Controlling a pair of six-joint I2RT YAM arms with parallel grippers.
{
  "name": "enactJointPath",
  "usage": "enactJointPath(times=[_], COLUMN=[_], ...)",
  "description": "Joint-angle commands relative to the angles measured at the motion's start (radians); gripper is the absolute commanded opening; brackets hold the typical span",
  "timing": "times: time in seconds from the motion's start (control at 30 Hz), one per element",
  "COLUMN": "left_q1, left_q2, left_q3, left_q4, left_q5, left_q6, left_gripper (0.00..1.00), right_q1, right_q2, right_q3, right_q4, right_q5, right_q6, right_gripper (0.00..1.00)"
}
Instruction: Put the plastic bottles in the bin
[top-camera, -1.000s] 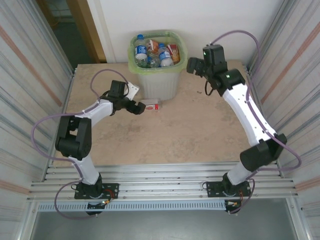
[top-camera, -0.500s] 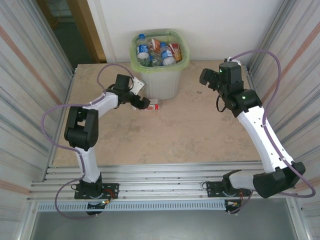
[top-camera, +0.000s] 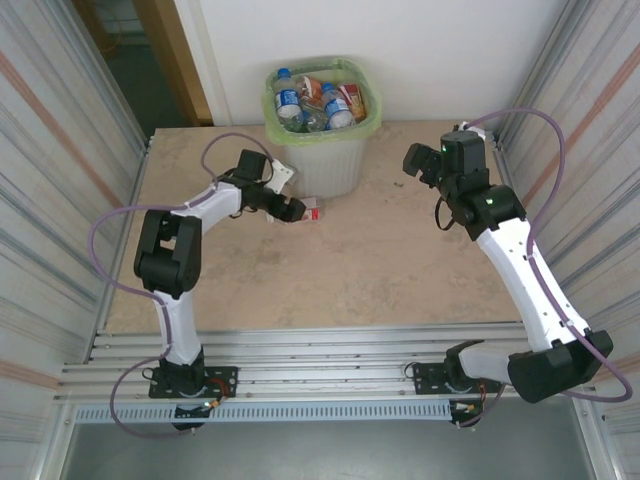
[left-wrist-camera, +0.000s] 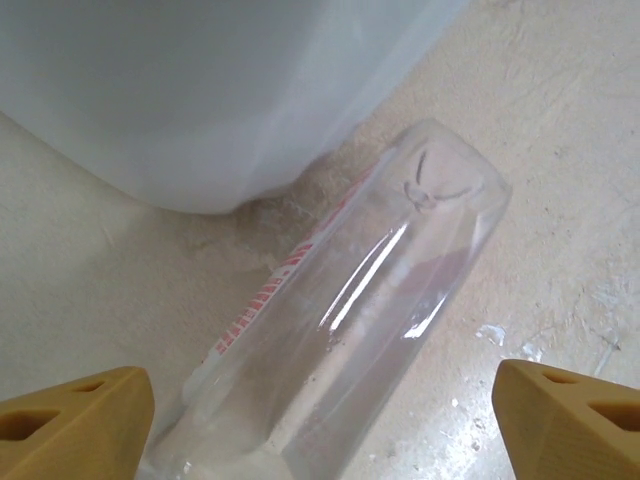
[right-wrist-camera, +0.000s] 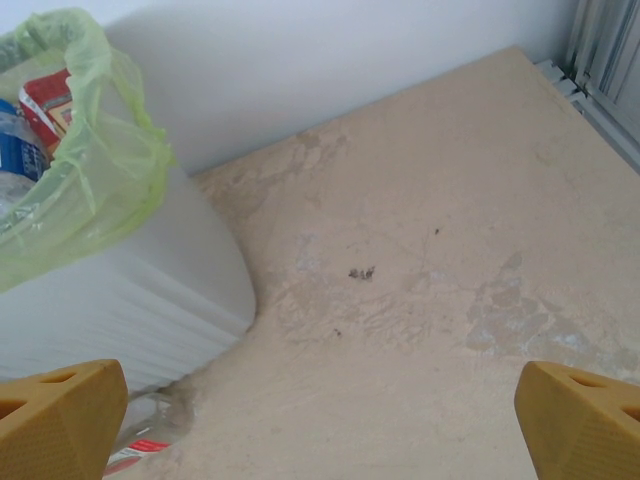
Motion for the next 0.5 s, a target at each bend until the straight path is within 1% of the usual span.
enactJointPath(times=[0.0, 0.1, 0.33, 0.47], left_q1=[-0.030, -0.058, -0.154, -0.198], left_q2=[-0.020, -0.037, -0.031, -0.009], left_q3=[-0.045, -0.061, -0.061, -0.060], left_q4=[-0.029, -0.023, -0.007, 0.019], left_q5=[-0.011, -0.087, -0.332, -0.436], left_q6=[-0.019, -0.011, 0.034, 0.049], left_gripper=[0.86, 0.80, 0.77, 0.78], right_q1=[-0.005, -0.006, -0.007, -0.013], right_q2=[-0.033, -0.033, -0.041, -0.047], right_q3=[-0.008, -0.011, -0.020, -0.029], right_q4=[0.000, 0.002, 0.002, 0.001], right_q5=[0.019, 0.018, 0.015, 0.011], right_q6=[0.024, 0.026, 0.027, 0.027], right_gripper=[0.98, 0.98, 0.98, 0.98])
